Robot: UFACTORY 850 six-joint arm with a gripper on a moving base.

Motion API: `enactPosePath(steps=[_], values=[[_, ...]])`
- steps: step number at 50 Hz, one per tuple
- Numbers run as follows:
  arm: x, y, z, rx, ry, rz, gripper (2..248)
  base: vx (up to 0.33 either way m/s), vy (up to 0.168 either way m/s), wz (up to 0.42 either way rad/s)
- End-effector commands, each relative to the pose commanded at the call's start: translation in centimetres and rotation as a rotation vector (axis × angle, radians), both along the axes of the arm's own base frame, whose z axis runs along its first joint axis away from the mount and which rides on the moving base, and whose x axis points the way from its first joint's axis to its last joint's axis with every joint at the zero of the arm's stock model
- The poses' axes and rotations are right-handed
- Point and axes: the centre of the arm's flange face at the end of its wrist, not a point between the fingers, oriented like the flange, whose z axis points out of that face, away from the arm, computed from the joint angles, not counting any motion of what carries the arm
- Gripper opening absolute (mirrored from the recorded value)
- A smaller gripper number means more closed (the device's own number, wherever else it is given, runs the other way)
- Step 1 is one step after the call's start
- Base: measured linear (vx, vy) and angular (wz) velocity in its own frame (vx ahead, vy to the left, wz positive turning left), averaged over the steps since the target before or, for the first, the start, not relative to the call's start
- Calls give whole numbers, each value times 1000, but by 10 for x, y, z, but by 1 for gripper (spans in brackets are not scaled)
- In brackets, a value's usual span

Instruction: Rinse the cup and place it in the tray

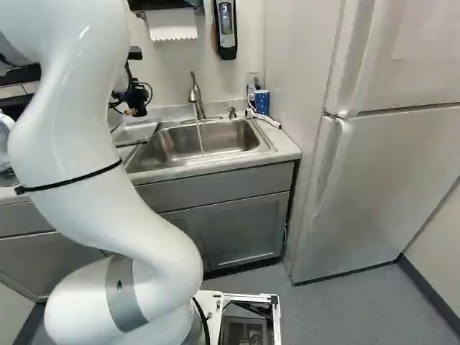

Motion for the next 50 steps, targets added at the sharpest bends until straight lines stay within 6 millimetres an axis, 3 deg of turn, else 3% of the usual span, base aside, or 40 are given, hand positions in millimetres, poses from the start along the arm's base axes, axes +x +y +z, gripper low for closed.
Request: enactPosePath(steps=[50], values=[[11,11,-53,-20,27,1,123,0,0,0]])
